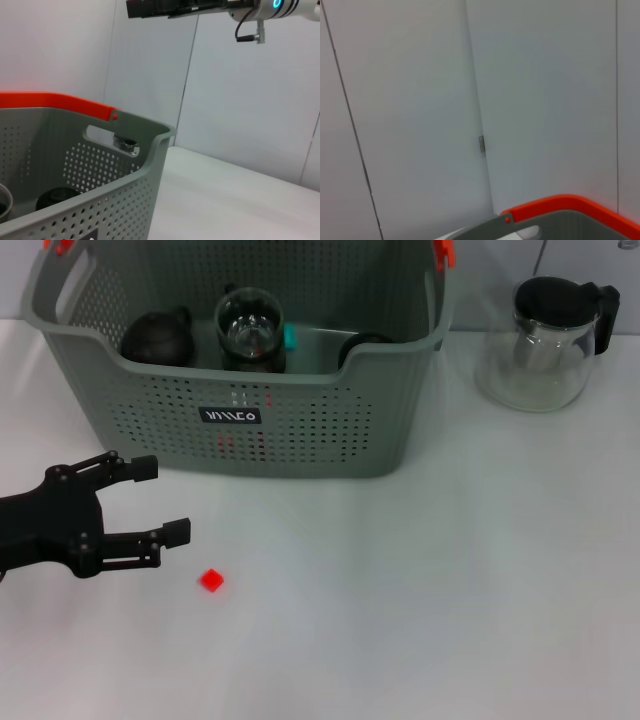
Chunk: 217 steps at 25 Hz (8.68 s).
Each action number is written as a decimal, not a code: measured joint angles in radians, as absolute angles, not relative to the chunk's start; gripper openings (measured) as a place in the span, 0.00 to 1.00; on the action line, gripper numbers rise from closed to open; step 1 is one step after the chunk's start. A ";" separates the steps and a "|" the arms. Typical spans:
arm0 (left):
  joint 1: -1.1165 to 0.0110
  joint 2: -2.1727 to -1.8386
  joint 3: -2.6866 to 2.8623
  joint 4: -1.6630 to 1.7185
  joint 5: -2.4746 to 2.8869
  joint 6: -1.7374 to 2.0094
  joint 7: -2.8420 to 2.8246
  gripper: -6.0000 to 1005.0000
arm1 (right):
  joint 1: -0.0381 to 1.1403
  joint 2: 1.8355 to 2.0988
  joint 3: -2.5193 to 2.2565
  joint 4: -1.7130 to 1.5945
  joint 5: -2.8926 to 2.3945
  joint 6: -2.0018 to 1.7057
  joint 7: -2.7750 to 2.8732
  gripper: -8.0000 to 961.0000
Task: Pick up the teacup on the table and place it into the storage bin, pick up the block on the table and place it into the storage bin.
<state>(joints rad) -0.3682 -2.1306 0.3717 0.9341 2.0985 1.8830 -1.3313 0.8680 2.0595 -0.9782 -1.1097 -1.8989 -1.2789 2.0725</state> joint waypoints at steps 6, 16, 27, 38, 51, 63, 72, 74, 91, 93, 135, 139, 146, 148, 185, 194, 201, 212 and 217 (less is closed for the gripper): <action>-0.375 -2.128 0.371 0.934 2.098 1.893 -1.337 0.94 | 0.824 2.055 -0.971 -1.108 -1.771 -1.343 1.978 0.80; -0.394 -2.131 0.501 0.975 2.144 1.888 -1.284 0.94 | 0.649 2.075 -0.992 -1.105 -1.765 -1.721 1.764 0.96; -0.476 -2.156 0.771 1.086 2.337 1.620 -1.382 0.94 | 0.586 2.094 -0.982 -0.830 -1.885 -1.676 1.651 0.97; -0.486 -2.170 1.026 1.309 2.542 1.633 -1.599 0.94 | 0.582 2.093 -0.982 -0.784 -1.891 -1.645 1.662 0.97; -0.522 -2.174 1.336 1.342 2.703 1.538 -1.687 0.85 | 0.591 2.092 -0.982 -0.767 -1.893 -1.611 1.665 0.97; -0.581 -2.171 1.490 1.330 2.802 1.538 -1.626 0.79 | 0.597 2.098 -0.982 -0.720 -1.886 -1.573 1.688 0.97; -0.650 -2.167 1.514 1.249 2.802 1.544 -1.610 0.74 | 0.601 2.099 -0.982 -0.700 -1.885 -1.554 1.687 0.97; -0.671 -2.165 1.514 1.222 2.803 1.546 -1.606 0.73 | 0.601 2.099 -0.982 -0.698 -1.885 -1.550 1.687 0.97; -0.756 -2.166 1.501 1.088 2.847 1.522 -1.528 0.48 | 0.614 2.100 -0.982 -0.650 -1.884 -1.525 1.687 0.97; -0.767 -2.166 1.501 1.071 2.845 1.521 -1.527 0.48 | 0.615 2.100 -0.982 -0.649 -1.884 -1.524 1.687 0.97; -0.819 -2.166 1.493 0.969 2.840 1.485 -1.526 0.30 | 0.617 2.097 -0.982 -0.634 -1.884 -1.485 1.675 0.97; -0.823 -2.166 1.491 0.969 2.836 1.484 -1.531 0.26 | 0.617 2.097 -0.982 -0.634 -1.884 -1.485 1.675 0.97; -0.826 -2.167 1.491 0.969 2.842 1.489 -1.536 0.19 | 0.617 2.097 -0.982 -0.635 -1.884 -1.485 1.669 0.97; -0.827 -2.167 1.491 0.968 2.842 1.491 -1.536 0.17 | 0.617 2.097 -0.982 -0.635 -1.884 -1.485 1.669 0.97; -0.833 -2.163 1.502 0.972 2.856 1.498 -1.584 0.35 | 0.618 2.094 -0.980 -0.638 -1.884 -1.485 1.669 0.97; -0.837 -2.166 1.502 0.953 2.856 1.479 -1.583 0.33 | 0.617 2.094 -0.977 -0.635 -1.884 -1.484 1.665 0.97; -0.839 -2.166 1.502 0.943 2.856 1.470 -1.581 0.29 | 0.617 2.094 -0.977 -0.635 -1.884 -1.473 1.664 0.97; -0.847 -2.166 1.496 0.938 2.856 1.470 -1.581 0.23 | 0.618 2.094 -0.977 -0.636 -1.884 -1.471 1.664 0.97; -0.853 -2.166 1.492 0.934 2.855 1.478 -1.583 0.20 | 0.618 2.093 -0.977 -0.636 -1.884 -1.471 1.664 0.97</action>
<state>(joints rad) -0.8530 -2.1660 1.4921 0.9341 2.8549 1.4780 -1.5831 0.6182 2.0926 -0.9771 -0.6359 -1.8838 -1.4706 1.6643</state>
